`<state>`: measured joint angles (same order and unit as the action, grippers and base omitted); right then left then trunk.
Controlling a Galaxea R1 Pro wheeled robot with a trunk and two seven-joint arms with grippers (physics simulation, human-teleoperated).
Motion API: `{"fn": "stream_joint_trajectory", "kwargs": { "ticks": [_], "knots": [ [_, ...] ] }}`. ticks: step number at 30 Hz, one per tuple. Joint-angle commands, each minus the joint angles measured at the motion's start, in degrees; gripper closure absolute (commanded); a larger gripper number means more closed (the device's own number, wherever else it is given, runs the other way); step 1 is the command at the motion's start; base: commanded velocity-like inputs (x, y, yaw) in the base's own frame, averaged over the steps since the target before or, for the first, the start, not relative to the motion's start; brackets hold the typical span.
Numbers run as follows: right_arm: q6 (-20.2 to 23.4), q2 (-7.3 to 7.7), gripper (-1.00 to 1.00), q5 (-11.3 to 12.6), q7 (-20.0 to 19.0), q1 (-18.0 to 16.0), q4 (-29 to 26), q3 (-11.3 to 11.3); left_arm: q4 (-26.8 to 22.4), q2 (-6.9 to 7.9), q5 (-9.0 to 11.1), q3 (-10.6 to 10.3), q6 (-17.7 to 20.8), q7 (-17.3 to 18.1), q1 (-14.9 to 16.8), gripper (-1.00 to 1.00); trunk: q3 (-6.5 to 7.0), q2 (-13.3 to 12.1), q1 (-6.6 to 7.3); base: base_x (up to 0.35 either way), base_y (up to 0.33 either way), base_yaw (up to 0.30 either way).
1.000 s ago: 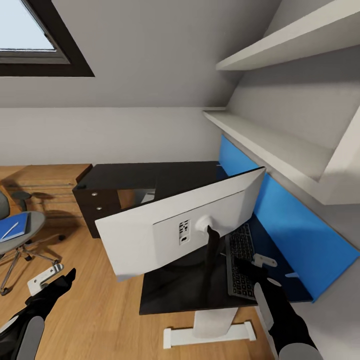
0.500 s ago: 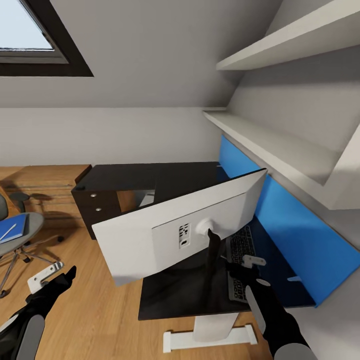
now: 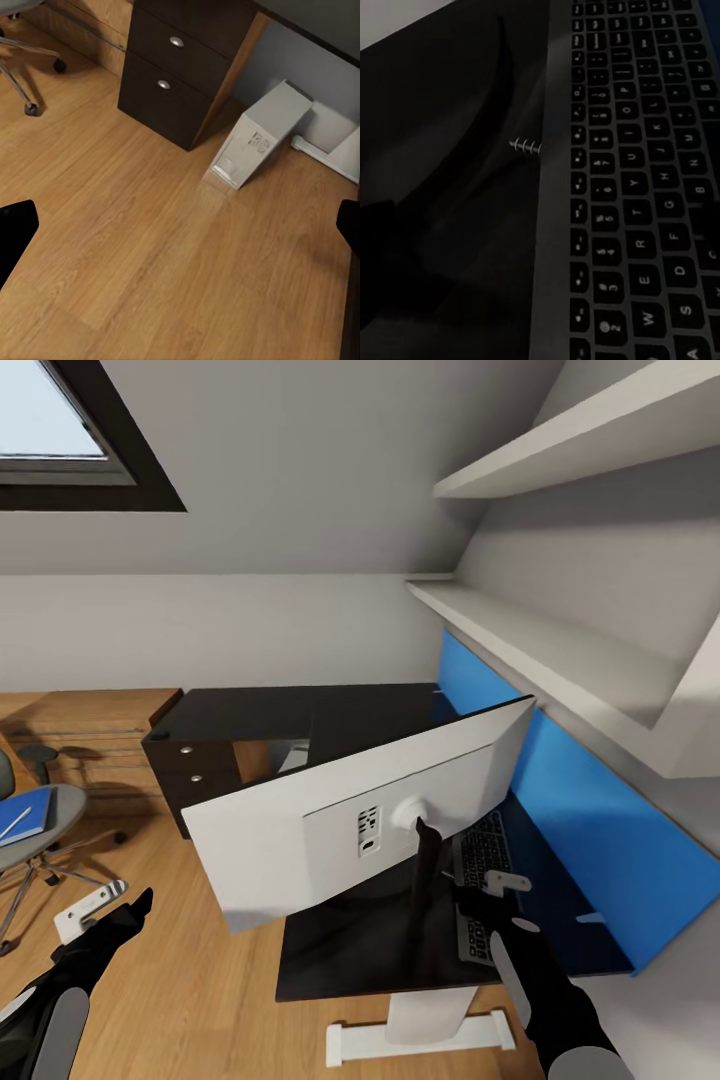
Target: In the bedroom, organize the workspace by keeping the computer under the desk, ensuring the monitor is on the desk, placing the keyboard on the desk next to the monitor, placing the mouse on the desk next to the keyboard, moving the folder from the swivel chair onto the desk next to the mouse, stacking the notebook on top of the folder with the pen on top of the notebook, and positioning the swivel chair next to the desk.
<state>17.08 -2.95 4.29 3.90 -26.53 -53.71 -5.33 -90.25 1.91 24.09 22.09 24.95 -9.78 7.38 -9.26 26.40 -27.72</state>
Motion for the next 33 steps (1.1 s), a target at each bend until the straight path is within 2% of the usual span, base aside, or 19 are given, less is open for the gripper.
{"fn": "stream_joint_trajectory", "kwargs": {
  "ticks": [1,9,12,16,22,33],
  "knots": [
    [0.29,-0.04,-1.0,0.45,0.23,-0.03,-0.1,-0.05,-0.09,0.02,0.61,-0.03,0.27,-0.44,0.03,-1.0,-0.3,0.53,-0.26,0.0,0.0,0.0],
    [0.25,-0.04,-1.0,0.45,0.25,-0.03,0.25,-0.04,-0.1,0.02,0.61,-0.09,0.27,-0.48,0.04,-1.0,-1.74,3.74,-2.01,0.0,0.0,0.0],
    [0.23,-0.07,-1.0,-0.06,2.0,-0.02,0.27,0.09,-0.1,0.02,0.61,-0.19,0.27,-0.48,0.02,-1.0,-2.28,4.94,-2.67,0.0,0.0,0.0],
    [0.24,-0.23,-1.0,-3.26,5.67,-0.02,0.26,0.38,-0.1,0.02,0.61,-0.2,0.27,-0.48,0.06,-1.0,-2.99,6.55,-3.55,0.0,0.0,0.0],
    [0.23,-0.43,-1.0,-6.31,7.76,-0.02,0.27,0.55,-0.1,0.0,0.61,-0.17,0.27,-0.49,0.02,-1.0,-4.07,8.96,-4.87,0.0,0.0,0.0],
    [0.32,-0.56,-1.0,-7.27,8.31,-0.02,0.27,0.67,-0.1,0.01,0.61,-1.21,0.2,-0.48,0.04,-1.0,-6.05,13.37,-7.28,0.0,0.0,0.0]
  ]
}}
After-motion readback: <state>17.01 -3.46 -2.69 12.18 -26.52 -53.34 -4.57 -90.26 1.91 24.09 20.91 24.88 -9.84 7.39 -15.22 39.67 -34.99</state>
